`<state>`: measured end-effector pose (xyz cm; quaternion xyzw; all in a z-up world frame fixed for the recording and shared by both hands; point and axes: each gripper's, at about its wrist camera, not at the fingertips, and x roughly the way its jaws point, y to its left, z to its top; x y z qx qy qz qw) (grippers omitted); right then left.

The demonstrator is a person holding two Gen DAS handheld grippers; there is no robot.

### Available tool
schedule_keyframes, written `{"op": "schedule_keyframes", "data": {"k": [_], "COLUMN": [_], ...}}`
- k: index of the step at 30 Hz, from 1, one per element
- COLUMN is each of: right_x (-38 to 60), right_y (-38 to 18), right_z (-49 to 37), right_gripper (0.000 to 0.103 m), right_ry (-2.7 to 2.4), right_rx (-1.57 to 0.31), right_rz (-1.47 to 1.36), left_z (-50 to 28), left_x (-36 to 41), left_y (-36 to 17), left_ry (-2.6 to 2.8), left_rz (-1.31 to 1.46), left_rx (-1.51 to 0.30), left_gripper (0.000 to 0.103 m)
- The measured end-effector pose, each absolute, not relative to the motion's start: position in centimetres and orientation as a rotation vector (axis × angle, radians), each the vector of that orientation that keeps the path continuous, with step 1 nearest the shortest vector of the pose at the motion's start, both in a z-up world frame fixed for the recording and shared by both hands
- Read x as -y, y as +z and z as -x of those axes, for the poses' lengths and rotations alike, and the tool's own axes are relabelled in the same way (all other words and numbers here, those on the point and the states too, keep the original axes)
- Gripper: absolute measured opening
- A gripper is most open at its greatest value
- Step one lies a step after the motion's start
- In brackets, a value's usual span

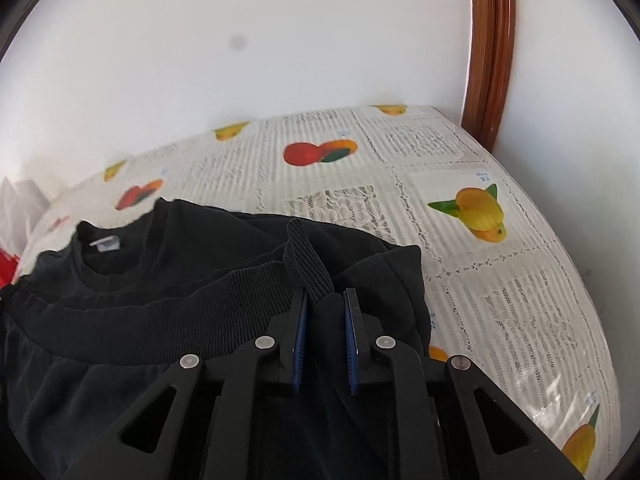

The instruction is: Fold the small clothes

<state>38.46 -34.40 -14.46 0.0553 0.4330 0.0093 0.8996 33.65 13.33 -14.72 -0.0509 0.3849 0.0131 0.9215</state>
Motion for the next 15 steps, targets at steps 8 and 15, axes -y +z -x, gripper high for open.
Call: {"op": "schedule_keyframes", "data": {"k": [8, 15], "right_x": [33.9, 33.0], "right_y": [-15.2, -15.3], "right_z": [-39.1, -39.0], "right_gripper": [0.021, 0.026], "right_ry": [-0.002, -0.030], "right_rx": [-0.942, -0.945], "right_rz": [-0.082, -0.006], "left_z": [-34.1, -33.8], "left_x": [-13.0, -12.7], "left_y": [-16.3, -16.8], "left_ry": [0.058, 0.072], "left_rz": [0.063, 0.043], "left_rx": [-0.838, -0.845], "left_gripper": [0.011, 0.013]}}
